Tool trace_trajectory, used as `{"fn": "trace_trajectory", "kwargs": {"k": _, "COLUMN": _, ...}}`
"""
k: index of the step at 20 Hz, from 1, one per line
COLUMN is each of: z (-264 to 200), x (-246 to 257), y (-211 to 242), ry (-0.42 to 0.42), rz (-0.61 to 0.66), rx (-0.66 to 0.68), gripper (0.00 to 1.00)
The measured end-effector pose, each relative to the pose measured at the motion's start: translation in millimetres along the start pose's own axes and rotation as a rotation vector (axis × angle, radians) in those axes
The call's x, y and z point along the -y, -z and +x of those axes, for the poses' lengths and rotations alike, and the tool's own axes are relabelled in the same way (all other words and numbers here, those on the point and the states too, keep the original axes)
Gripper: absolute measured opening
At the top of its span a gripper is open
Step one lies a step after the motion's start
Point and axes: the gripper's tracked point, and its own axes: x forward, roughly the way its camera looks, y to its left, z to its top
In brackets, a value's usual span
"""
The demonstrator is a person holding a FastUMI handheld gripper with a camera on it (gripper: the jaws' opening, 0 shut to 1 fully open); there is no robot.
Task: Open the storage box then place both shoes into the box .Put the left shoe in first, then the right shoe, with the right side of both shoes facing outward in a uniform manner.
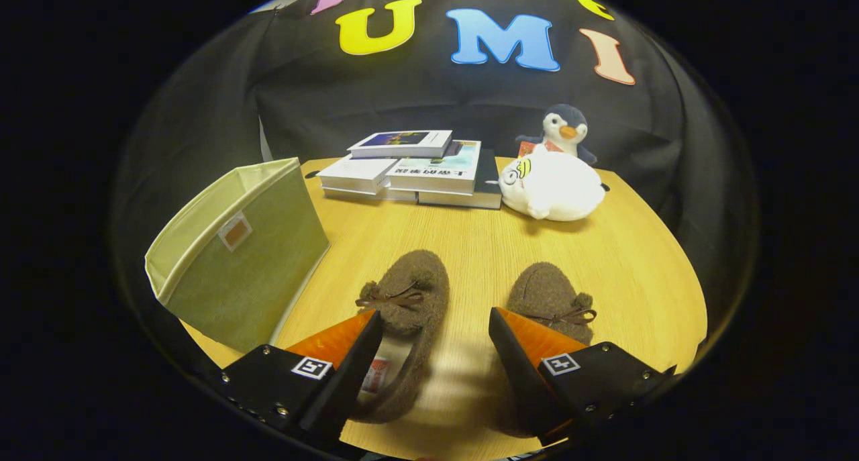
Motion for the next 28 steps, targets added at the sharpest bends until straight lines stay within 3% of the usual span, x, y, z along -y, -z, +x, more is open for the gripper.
{"fn": "trace_trajectory", "kwargs": {"k": 8, "z": 25.8, "x": 1.6, "y": 27.4, "ry": -0.005, "rz": -0.001, "rx": -0.086, "gripper": 0.98}}
{"fn": "trace_trajectory", "kwargs": {"k": 10, "z": 30.2, "x": -1.7, "y": 29.1, "ry": -0.017, "rz": 0.011, "rx": -0.101, "gripper": 0.93}}
{"fn": "trace_trajectory", "kwargs": {"k": 12, "z": 33.2, "x": -3.8, "y": 32.5, "ry": -0.027, "rz": 0.037, "rx": -0.123, "gripper": 0.80}}
{"fn": "trace_trajectory", "kwargs": {"k": 14, "z": 33.8, "x": -8.6, "y": 33.3, "ry": -0.050, "rz": 0.075, "rx": -0.135, "gripper": 0.80}}
{"fn": "trace_trajectory", "kwargs": {"k": 16, "z": 33.1, "x": -11.7, "y": 40.7, "ry": -0.054, "rz": 0.103, "rx": -0.154, "gripper": 0.52}}
{"fn": "trace_trajectory", "kwargs": {"k": 18, "z": 37.4, "x": -15.6, "y": 41.5, "ry": -0.069, "rz": 0.141, "rx": -0.154, "gripper": 0.52}}
{"fn": "trace_trajectory", "kwargs": {"k": 19, "z": 35.8, "x": -17.8, "y": 40.3, "ry": -0.068, "rz": 0.149, "rx": -0.169, "gripper": 0.27}}
{"fn": "trace_trajectory", "kwargs": {"k": 21, "z": 34.1, "x": -9.1, "y": 38.0, "ry": -0.016, "rz": 0.174, "rx": -0.159, "gripper": 0.29}}
{"fn": "trace_trajectory", "kwargs": {"k": 22, "z": 30.8, "x": -13.0, "y": 37.4, "ry": -0.024, "rz": 0.205, "rx": -0.180, "gripper": 0.02}}
{"fn": "trace_trajectory", "kwargs": {"k": 28, "z": 11.8, "x": -17.5, "y": 16.5, "ry": -0.041, "rz": 0.332, "rx": -0.198, "gripper": 0.02}}
